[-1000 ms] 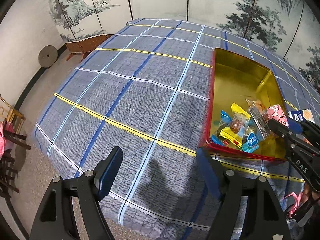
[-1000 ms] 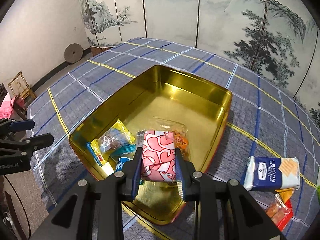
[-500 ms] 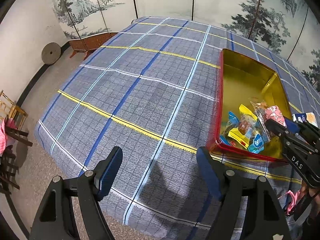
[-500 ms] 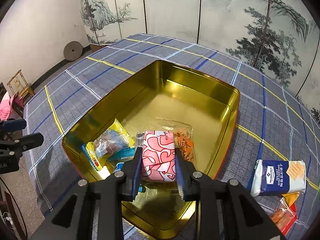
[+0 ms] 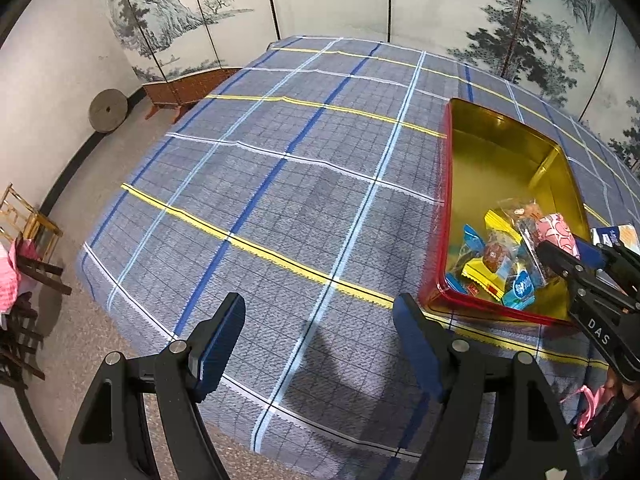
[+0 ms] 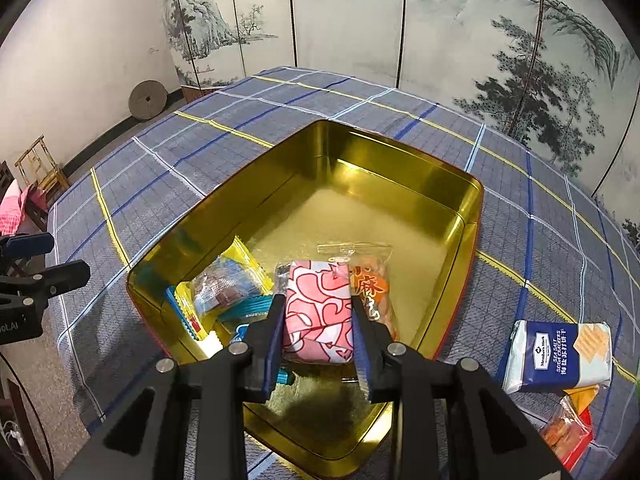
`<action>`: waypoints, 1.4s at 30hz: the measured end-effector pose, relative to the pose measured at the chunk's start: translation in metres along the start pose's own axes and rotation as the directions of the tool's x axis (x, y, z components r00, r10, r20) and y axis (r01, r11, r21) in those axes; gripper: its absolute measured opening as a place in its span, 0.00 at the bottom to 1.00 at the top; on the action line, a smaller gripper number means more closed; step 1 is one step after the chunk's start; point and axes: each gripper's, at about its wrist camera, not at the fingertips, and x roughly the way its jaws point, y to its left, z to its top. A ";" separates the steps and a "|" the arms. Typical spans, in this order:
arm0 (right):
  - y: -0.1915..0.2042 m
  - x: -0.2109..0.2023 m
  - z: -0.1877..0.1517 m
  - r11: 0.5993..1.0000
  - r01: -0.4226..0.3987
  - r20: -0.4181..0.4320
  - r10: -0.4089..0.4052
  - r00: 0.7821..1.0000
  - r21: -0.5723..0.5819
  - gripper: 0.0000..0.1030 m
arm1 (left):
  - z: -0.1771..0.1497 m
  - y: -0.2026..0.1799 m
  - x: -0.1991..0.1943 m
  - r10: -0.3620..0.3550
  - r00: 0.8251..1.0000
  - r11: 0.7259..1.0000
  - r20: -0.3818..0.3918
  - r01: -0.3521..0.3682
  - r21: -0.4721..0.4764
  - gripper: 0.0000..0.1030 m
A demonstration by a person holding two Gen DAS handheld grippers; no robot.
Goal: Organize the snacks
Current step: 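Carry the pink pack into the tin and open the right tool, then move the open right tool from the tin back to the snack pile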
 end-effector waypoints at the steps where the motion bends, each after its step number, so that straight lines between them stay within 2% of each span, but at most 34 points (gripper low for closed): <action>1: 0.000 0.000 0.000 1.000 0.000 0.000 0.000 1.000 -0.001 0.30 | 0.000 0.000 -0.001 0.011 1.000 1.000 0.007 -0.011 0.004 0.71; 11: 0.005 -0.001 0.000 1.000 -0.001 -0.001 0.001 1.000 -0.017 0.31 | 0.003 -0.011 -0.012 0.103 0.991 0.993 0.083 -0.108 0.051 0.72; 13: 0.006 -0.002 0.000 1.000 0.000 -0.003 0.000 1.000 -0.023 0.34 | 0.004 -0.014 -0.014 0.114 0.989 0.991 0.099 -0.120 0.059 0.74; 15: 0.007 -0.003 0.000 0.999 0.003 0.002 -0.003 1.000 -0.032 0.43 | 0.004 -0.017 -0.017 0.133 0.984 0.988 0.117 -0.142 0.066 0.75; 20: 0.011 -0.006 0.000 0.998 0.021 0.016 -0.020 1.000 -0.060 0.50 | 0.006 -0.025 -0.023 0.171 0.972 0.979 0.160 -0.186 0.084 0.76; 22: 0.013 -0.010 0.000 0.997 0.034 0.031 -0.032 0.999 -0.072 0.52 | 0.007 -0.028 -0.026 0.193 0.964 0.973 0.181 -0.211 0.089 0.82; 24: 0.014 -0.014 -0.001 0.996 0.037 0.046 -0.033 0.998 -0.082 0.55 | 0.008 -0.030 -0.027 0.203 0.960 0.970 0.194 -0.224 0.096 0.83; 33: 0.013 -0.035 -0.001 0.993 0.070 0.093 -0.061 0.994 -0.099 0.57 | 0.010 -0.052 -0.031 0.182 0.959 0.967 0.216 -0.214 0.136 0.84; 35: 0.009 -0.040 -0.002 0.993 0.078 0.101 -0.069 0.993 -0.093 0.57 | 0.010 -0.058 -0.032 0.171 0.960 0.968 0.222 -0.206 0.145 0.88; 42: -0.017 -0.060 -0.007 0.992 0.118 0.120 -0.112 0.986 -0.045 0.61 | 0.013 -0.082 -0.036 0.147 0.960 0.963 0.239 -0.193 0.186 0.92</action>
